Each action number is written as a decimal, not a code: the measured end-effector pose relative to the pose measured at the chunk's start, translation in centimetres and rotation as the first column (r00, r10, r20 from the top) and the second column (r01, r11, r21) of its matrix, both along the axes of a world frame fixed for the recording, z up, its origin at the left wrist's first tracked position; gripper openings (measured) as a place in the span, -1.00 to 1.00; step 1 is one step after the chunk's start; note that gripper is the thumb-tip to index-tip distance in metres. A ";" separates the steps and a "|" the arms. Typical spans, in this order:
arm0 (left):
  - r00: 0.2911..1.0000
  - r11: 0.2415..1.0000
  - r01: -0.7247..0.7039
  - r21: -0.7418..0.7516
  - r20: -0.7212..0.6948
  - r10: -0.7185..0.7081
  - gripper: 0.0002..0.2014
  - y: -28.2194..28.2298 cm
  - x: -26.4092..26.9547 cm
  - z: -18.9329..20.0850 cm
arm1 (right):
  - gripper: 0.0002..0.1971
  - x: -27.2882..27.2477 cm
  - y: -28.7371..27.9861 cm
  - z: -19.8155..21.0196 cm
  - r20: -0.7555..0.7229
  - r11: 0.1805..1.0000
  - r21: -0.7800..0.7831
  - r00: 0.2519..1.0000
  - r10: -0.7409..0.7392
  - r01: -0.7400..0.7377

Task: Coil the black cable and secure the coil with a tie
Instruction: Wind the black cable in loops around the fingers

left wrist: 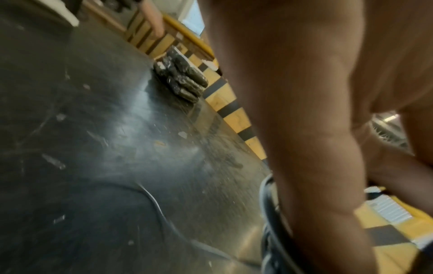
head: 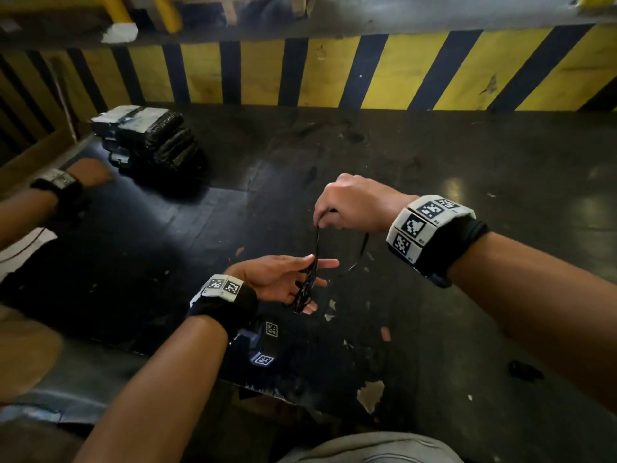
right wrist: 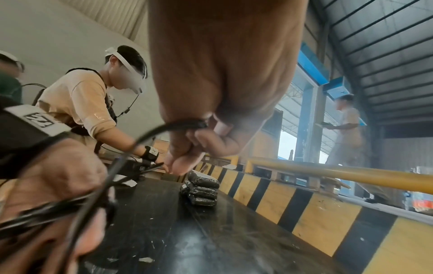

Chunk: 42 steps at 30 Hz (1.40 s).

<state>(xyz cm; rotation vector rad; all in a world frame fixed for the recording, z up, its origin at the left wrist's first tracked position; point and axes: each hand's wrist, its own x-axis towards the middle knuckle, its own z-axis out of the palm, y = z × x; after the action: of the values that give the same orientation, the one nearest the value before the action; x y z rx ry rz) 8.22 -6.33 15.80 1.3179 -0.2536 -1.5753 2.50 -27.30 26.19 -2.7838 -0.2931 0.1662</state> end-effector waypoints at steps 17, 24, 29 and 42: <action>0.973 0.789 0.147 -0.596 -0.056 -0.224 -0.56 -0.7 -2.1 5.1 | -0.82 0.9 -4.8 -6.4 0.103 0.962 0.272 0.994 -0.047 0.017; 0.995 0.758 0.062 -0.649 -0.017 -0.096 -0.57 -4.3 0.3 7.8 | -0.77 -2.4 -2.4 -12.7 -0.125 0.900 0.423 0.991 -0.053 0.101; 0.999 0.788 -0.004 -0.615 -0.033 -0.020 -0.54 -6.9 2.0 7.1 | -0.81 -4.0 -1.3 -13.8 -0.145 0.892 0.442 0.989 -0.034 0.095; 0.981 0.907 -0.187 -0.377 -0.017 0.195 -0.52 -8.8 4.3 1.8 | -0.72 -7.8 -1.6 -10.5 -0.051 0.921 0.384 0.997 -0.051 0.067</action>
<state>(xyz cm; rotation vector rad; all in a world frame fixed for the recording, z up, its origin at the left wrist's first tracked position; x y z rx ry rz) 12.51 -15.09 17.64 1.0239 -0.4072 -1.2703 -5.32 -28.93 15.72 -2.3908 -0.2053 0.1328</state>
